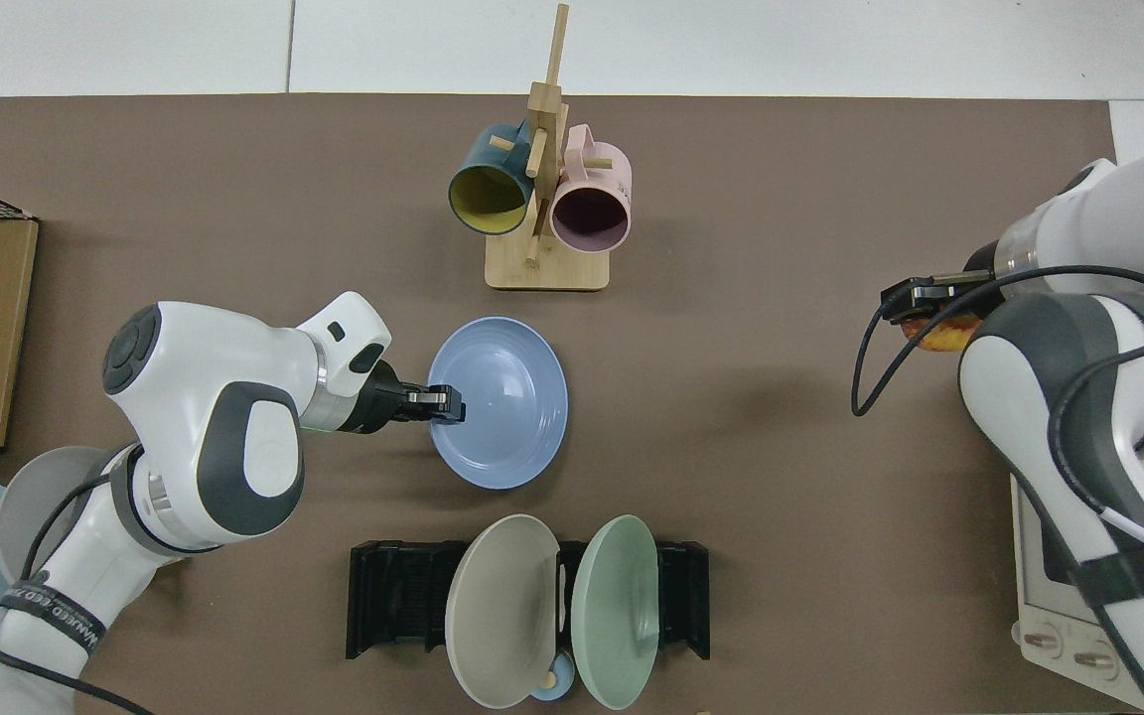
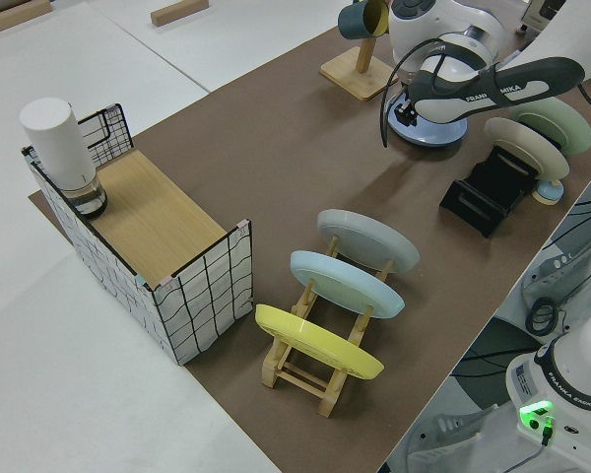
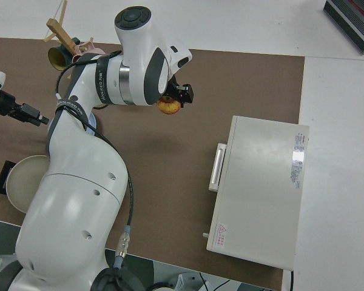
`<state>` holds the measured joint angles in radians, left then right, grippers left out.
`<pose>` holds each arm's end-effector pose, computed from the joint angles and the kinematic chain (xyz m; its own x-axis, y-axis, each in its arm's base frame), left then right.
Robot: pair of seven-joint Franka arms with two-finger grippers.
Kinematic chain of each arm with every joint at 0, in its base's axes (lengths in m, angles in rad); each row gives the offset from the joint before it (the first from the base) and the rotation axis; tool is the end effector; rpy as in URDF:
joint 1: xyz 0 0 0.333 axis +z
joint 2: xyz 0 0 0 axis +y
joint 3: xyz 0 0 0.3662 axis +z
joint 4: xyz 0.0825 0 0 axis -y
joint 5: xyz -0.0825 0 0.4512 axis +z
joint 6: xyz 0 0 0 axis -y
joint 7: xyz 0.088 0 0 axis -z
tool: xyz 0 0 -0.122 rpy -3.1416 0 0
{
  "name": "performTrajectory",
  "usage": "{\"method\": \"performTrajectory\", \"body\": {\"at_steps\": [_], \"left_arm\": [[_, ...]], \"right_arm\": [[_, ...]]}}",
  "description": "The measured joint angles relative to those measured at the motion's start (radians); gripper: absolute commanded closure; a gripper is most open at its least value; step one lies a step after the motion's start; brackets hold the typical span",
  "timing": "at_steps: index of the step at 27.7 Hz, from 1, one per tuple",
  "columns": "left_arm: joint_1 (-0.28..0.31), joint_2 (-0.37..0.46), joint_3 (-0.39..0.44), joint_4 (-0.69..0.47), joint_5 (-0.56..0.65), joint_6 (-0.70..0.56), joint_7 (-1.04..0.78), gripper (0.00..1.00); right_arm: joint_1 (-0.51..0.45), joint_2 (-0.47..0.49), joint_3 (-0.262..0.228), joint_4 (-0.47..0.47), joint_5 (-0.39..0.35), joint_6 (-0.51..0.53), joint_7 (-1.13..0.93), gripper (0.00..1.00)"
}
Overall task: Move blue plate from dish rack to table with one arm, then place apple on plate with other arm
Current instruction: 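Lower the blue plate onto the table and open the left gripper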
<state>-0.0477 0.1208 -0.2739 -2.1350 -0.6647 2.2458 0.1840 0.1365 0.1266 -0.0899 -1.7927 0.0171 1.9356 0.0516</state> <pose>0.5807 -0.2178 0.3523 0.9962 -0.0831 -0.0270 -0.0571 -0.8532 0.5185 0.6693 0.0349 0.4891 0.9998 -0.0102 0.0166 -0.0101 -0.9999 -0.0056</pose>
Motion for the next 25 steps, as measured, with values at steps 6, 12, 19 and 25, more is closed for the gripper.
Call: {"method": "performTrajectory", "body": {"at_steps": [6, 12, 19, 25], "left_arm": [[0.000, 0.000, 0.000, 0.001, 0.013, 0.002, 0.000, 0.02], [0.003, -0.011, 0.010, 0.022, 0.149, -0.003, -0.045, 0.01], [0.006, -0.056, 0.044, 0.192, 0.451, -0.252, -0.184, 0.01], [0.009, -0.102, 0.053, 0.324, 0.609, -0.481, -0.202, 0.00]], "right_arm": [[0.000, 0.000, 0.000, -0.001, 0.000, 0.000, 0.000, 0.88], [0.007, 0.000, 0.002, -0.003, 0.000, 0.000, 0.000, 0.88], [0.064, 0.000, 0.004, -0.003, 0.000, 0.000, 0.070, 0.88], [0.120, 0.000, 0.005, -0.003, 0.000, 0.000, 0.153, 0.88]]}}
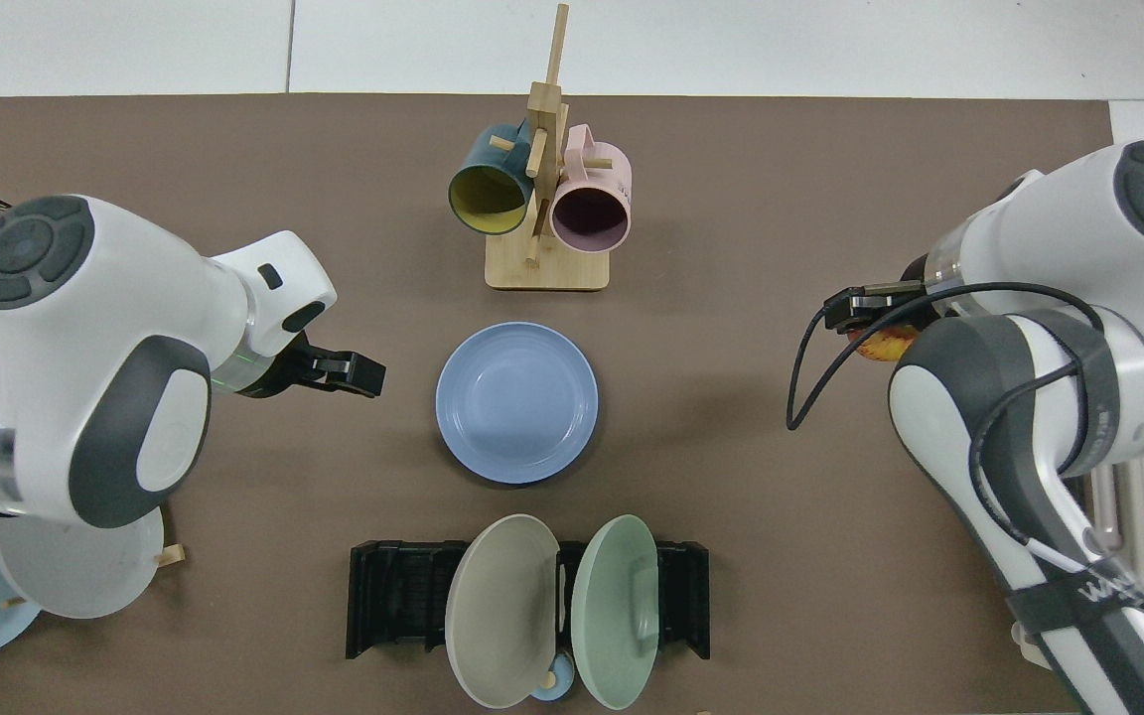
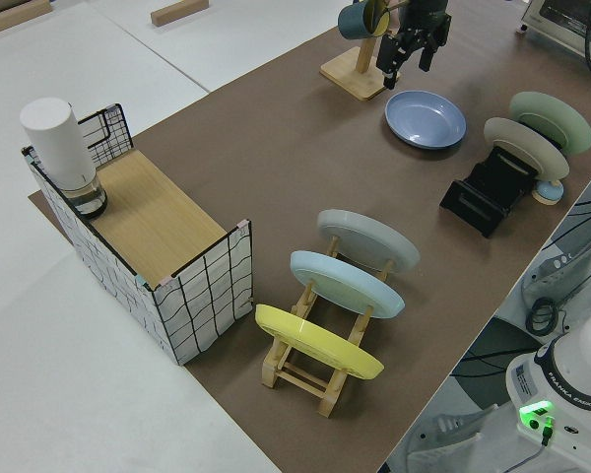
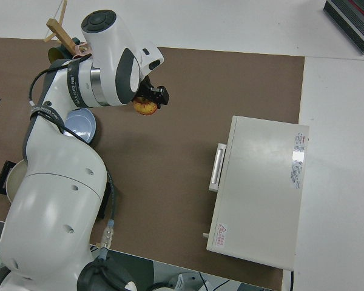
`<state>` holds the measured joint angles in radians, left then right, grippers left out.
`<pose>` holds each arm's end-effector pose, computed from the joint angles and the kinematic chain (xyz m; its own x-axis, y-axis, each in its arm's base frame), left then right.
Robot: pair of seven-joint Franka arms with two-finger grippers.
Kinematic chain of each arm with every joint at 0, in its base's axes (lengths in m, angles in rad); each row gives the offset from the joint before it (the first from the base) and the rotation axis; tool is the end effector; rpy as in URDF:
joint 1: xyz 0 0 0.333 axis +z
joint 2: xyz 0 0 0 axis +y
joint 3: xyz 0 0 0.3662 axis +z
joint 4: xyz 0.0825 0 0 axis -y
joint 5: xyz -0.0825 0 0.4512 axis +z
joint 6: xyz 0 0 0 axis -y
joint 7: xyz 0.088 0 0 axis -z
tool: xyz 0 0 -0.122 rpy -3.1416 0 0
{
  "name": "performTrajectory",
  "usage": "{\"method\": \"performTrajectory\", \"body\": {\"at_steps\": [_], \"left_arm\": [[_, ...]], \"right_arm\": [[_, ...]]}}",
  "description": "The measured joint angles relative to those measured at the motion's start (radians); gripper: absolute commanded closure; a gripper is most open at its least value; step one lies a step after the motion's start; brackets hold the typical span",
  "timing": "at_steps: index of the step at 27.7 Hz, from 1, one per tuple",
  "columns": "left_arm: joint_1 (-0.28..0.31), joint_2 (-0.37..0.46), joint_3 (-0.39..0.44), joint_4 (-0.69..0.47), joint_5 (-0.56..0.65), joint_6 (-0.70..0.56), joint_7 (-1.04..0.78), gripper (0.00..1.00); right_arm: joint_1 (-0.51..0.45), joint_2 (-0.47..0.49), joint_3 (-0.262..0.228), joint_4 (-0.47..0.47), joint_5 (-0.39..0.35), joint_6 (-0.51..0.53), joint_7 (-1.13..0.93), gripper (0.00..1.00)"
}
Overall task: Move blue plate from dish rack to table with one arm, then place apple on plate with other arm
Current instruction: 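Lower the blue plate onto the table and open the left gripper, then carry the apple over the blue plate with the right gripper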
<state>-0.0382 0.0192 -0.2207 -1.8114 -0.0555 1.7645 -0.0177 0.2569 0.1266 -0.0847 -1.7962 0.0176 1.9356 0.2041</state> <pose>0.6043 -0.1651 0.5343 0.9713 -0.2282 -0.0669 -0.2246 -0.9728 0.0566 0.6590 0.1182 0.4872 0.9992 -0.0374 0.0118 -0.0373 -0.9993 -0.0084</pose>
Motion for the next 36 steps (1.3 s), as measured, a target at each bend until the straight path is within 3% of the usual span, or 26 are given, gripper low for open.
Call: {"method": "performTrajectory", "body": {"at_steps": [11, 19, 36], "left_arm": [[0.006, -0.062, 0.041, 0.117, 0.031, -0.184, -0.003, 0.00], [0.007, -0.058, 0.042, 0.177, 0.031, -0.211, -0.003, 0.01], [0.007, 0.005, 0.042, 0.248, 0.062, -0.226, 0.011, 0.00]], "right_arm": [[0.134, 0.000, 0.004, 0.002, 0.001, 0.000, 0.195, 0.90], [0.234, 0.013, 0.006, 0.011, 0.035, 0.001, 0.343, 0.91], [0.405, 0.206, 0.006, 0.220, 0.059, 0.014, 0.594, 0.89]]}}
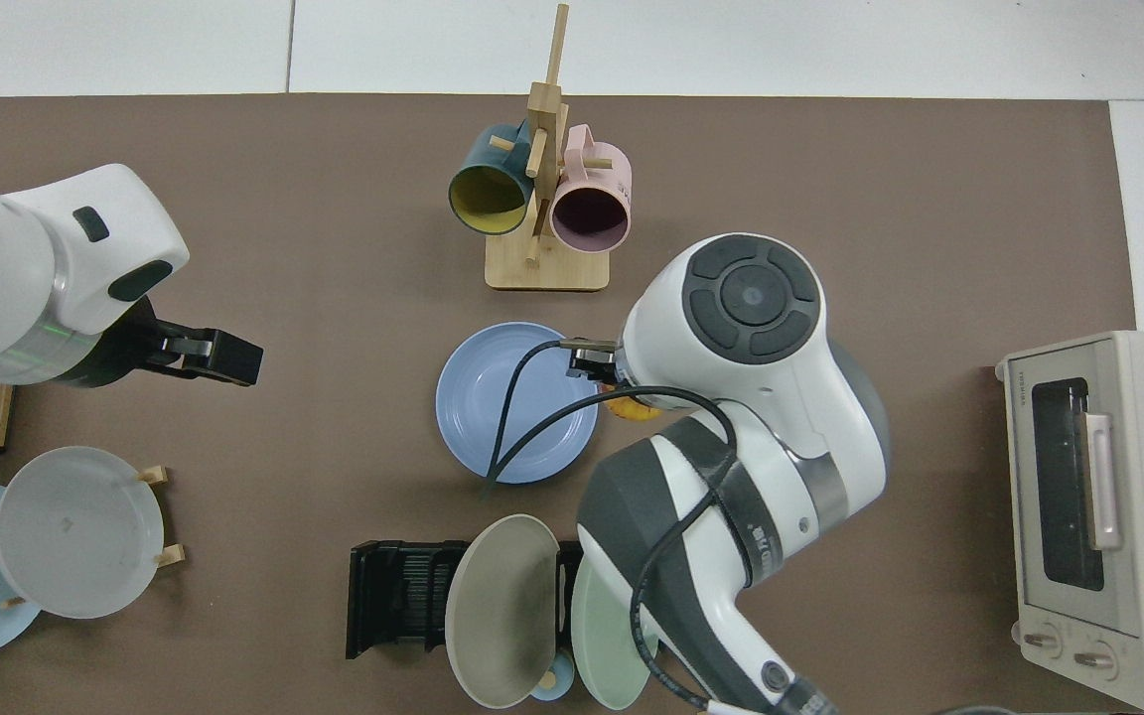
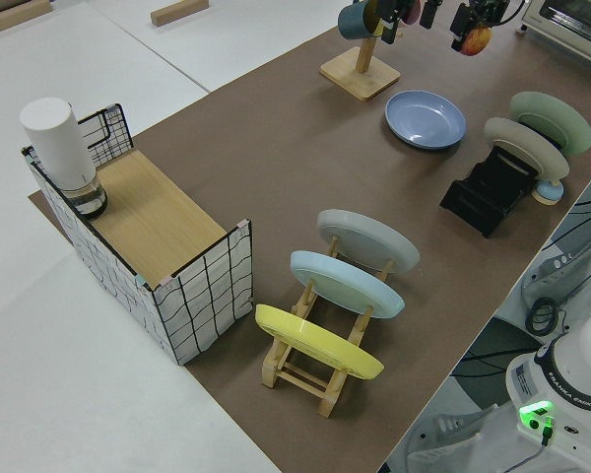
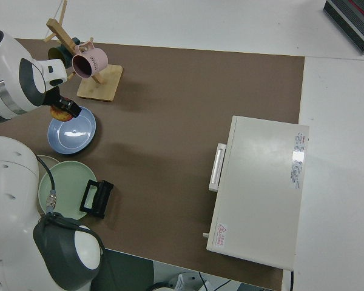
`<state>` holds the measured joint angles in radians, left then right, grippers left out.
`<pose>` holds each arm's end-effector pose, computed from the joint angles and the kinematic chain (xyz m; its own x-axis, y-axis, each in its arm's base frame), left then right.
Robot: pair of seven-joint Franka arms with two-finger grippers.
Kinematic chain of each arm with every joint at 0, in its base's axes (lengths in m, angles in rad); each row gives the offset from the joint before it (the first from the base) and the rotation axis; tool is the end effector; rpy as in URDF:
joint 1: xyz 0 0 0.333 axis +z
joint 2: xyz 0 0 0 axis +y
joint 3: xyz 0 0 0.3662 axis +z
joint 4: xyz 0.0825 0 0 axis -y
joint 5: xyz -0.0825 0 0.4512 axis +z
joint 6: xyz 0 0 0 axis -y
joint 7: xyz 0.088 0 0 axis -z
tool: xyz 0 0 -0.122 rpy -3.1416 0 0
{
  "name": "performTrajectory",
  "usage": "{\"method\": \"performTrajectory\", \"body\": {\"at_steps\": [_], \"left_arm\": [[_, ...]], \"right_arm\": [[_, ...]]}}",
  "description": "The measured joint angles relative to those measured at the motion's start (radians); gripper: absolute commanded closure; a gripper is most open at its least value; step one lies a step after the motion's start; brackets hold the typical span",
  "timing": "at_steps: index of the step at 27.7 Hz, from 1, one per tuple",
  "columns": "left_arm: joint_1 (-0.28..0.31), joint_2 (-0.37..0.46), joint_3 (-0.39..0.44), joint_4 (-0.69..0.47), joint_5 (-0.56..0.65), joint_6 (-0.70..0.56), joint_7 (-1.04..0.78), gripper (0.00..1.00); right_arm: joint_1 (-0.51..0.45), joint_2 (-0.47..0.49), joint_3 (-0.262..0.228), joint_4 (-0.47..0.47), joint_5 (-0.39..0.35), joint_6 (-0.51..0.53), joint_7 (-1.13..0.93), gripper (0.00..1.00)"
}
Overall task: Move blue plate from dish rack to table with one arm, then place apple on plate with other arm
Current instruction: 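Carry the apple over the blue plate with the right gripper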
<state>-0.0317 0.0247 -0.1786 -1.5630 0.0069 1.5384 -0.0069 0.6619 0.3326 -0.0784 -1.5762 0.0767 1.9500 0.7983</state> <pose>0.6125 -0.1284 0.6460 0.9782 -0.2017 -0.0489 -0.2021 -0.9794 -0.0028 0.6134 0.4202 0.4629 0.9721 -0.2345 -0.0043 -0.2343 -0.9701 -0.0626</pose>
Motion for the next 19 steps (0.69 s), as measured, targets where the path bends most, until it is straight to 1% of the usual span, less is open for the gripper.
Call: {"method": "performTrajectory", "body": {"at_steps": [9, 13, 19], "left_arm": [[0.000, 0.000, -0.003, 0.005, 0.000, 0.000, 0.001, 0.00], [0.000, 0.000, -0.003, 0.006, 0.000, 0.000, 0.001, 0.00], [0.000, -0.004, -0.002, 0.008, 0.000, -0.002, 0.001, 0.00]], "right_arm": [[0.093, 0.109, 0.000, 0.009, 0.003, 0.141, 0.098, 0.89], [0.100, 0.147, -0.001, 0.006, 0.006, 0.190, 0.102, 0.89], [0.106, 0.183, -0.001, -0.021, 0.016, 0.220, 0.112, 0.89]]}}
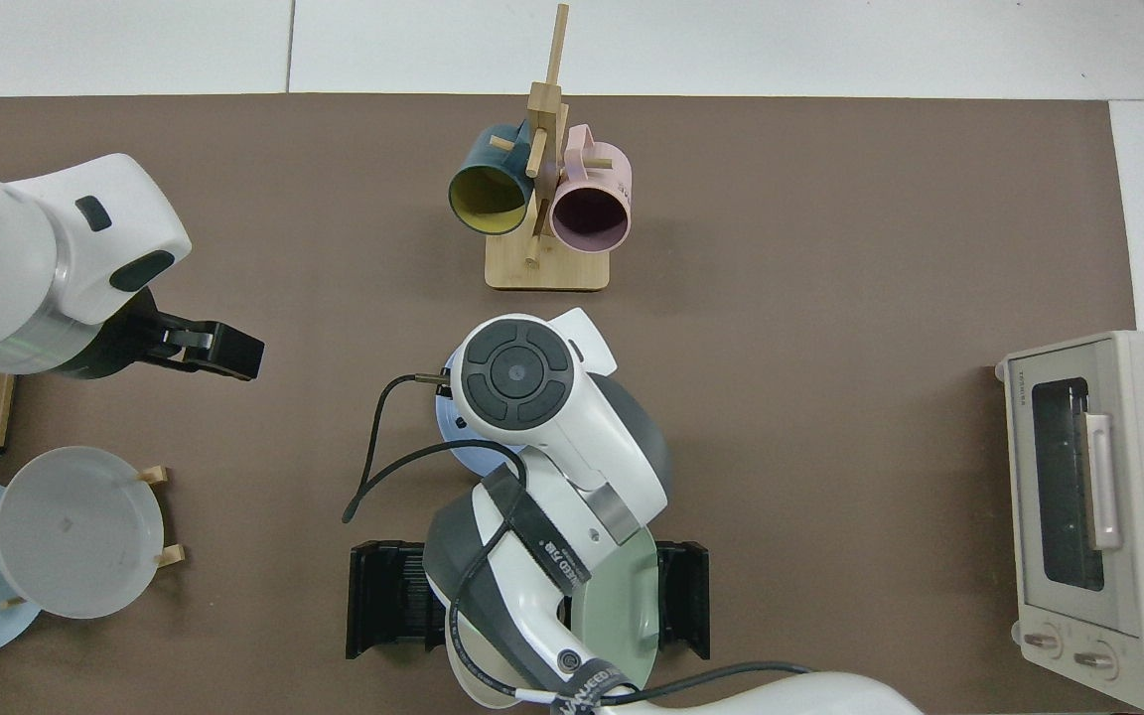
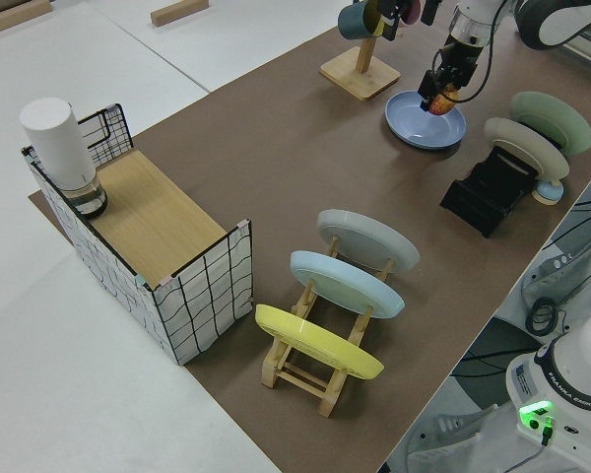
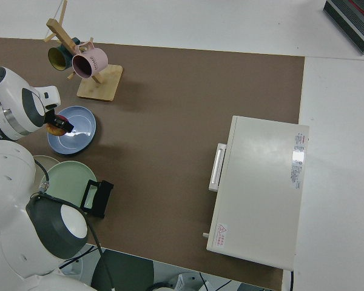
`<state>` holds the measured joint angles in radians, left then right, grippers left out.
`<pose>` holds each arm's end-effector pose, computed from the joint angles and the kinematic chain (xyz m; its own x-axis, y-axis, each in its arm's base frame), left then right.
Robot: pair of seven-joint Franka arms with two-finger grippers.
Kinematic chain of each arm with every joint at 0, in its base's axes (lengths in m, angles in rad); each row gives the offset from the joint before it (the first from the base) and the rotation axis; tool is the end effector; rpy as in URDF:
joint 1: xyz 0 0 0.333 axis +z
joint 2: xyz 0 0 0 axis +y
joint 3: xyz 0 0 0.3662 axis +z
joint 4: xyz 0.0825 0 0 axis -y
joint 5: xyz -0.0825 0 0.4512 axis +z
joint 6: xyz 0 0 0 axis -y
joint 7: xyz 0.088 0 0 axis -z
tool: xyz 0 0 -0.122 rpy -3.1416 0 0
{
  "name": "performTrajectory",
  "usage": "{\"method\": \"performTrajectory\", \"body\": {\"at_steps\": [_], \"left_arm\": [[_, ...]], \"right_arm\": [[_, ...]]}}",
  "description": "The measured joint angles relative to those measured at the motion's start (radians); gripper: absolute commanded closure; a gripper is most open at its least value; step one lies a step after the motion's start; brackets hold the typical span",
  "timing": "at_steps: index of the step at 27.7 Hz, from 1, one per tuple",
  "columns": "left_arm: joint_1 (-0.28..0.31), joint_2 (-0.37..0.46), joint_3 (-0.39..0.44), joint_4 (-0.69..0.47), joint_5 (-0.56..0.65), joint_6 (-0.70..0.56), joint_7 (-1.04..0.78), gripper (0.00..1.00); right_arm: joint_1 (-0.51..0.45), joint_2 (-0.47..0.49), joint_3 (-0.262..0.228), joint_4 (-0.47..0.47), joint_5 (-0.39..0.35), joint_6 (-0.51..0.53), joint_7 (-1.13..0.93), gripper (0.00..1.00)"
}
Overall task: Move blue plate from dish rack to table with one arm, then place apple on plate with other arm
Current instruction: 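Carry the apple over the blue plate with the right gripper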
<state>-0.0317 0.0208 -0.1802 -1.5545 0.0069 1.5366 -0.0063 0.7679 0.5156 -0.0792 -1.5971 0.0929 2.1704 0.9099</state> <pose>0.6112 -0.1294 0.6528 0.9782 -0.2039 -0.0383 -0.2041 -0.9789 -0.0034 0.5913 0.5032 0.3332 0.9664 -0.2572 0.0041 -0.2562 -0.9640 -0.0715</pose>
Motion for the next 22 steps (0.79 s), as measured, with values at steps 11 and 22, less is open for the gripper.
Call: {"method": "performTrajectory", "body": {"at_steps": [11, 22], "left_arm": [[0.001, -0.011, 0.006, 0.003, 0.000, -0.005, 0.000, 0.00], [0.002, -0.011, 0.007, 0.004, 0.000, -0.005, 0.000, 0.00]], "right_arm": [[0.006, 0.014, 0.000, -0.074, 0.000, 0.038, 0.051, 0.25], [0.008, 0.016, 0.000, -0.057, 0.001, 0.028, 0.072, 0.00]]}}
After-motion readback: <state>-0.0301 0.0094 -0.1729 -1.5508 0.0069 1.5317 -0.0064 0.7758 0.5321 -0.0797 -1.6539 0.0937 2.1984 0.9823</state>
